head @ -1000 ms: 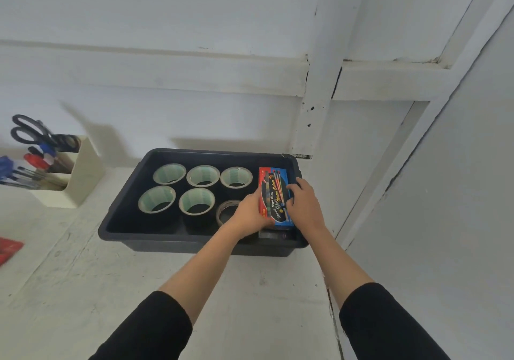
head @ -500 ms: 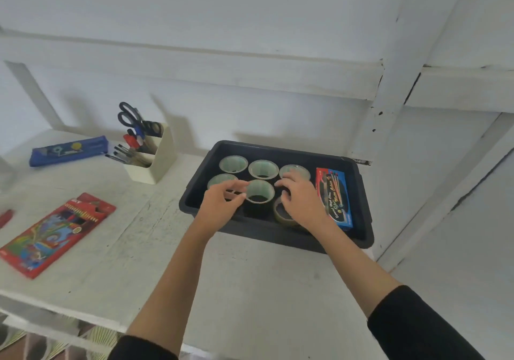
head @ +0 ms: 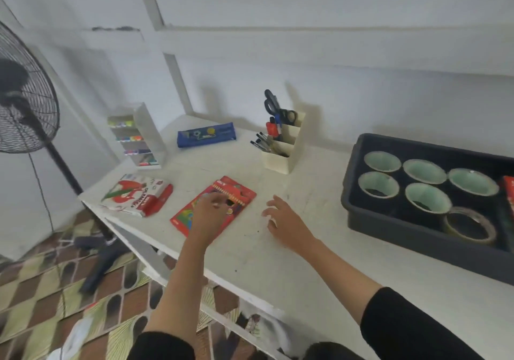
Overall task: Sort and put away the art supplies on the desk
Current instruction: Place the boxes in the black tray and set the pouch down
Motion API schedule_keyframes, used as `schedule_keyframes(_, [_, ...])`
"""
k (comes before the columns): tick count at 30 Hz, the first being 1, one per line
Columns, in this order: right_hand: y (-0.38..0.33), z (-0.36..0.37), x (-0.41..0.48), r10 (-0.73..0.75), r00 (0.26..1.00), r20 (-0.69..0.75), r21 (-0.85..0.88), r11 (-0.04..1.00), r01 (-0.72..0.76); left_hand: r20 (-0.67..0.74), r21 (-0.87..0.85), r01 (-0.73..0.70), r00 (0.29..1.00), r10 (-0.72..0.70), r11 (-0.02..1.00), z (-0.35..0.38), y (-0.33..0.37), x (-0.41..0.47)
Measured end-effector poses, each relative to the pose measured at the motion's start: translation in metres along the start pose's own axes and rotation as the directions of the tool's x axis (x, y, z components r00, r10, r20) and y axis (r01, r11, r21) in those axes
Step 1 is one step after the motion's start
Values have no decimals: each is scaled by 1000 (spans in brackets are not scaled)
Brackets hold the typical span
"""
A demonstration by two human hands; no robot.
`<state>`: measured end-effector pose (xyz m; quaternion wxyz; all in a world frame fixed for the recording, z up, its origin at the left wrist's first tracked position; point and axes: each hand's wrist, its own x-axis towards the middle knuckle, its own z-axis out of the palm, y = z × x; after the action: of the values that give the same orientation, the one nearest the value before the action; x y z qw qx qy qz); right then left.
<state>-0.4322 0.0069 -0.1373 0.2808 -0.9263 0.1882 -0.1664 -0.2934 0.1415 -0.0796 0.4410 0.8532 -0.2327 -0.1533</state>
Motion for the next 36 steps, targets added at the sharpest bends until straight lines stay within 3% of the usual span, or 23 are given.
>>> schedule_keyframes(5, [-49,63,41,-63,997,42,-51,997,65,-65,342,7,998,16,940,-67,-79,48])
schedule_keyframes(11, [-104,109,74,-119,990,74,-205,970,132,-85,622,160,987,-137,766,-121,-133,94])
schedule_keyframes(14, [-120,125,88,-122,979,162,-214,964,156,-55,662,176,981,-187,729,-131,-148,105])
schedule_keyframes(19, [-135,143,108,-77,970,230,-278,950,141,23,731,85,989,-149,677,-128,-139,114])
schedule_keyframes(23, [-147,150,119,49,982,182,-381,924,24,130,675,-1,984,-118,738,-114,-109,116])
schedule_keyframes(27, [-151,149,128,168,965,201,-422,904,-70,118,585,0,989,-85,811,-118,-100,143])
schedule_keyframes(29, [-155,147,135,205,958,199,-421,901,-105,112,605,-46,993,-27,795,-132,-108,162])
schedule_keyframes(36, [-167,143,164,343,852,397,-349,914,-205,197,678,-30,970,-142,735,-175,-152,197])
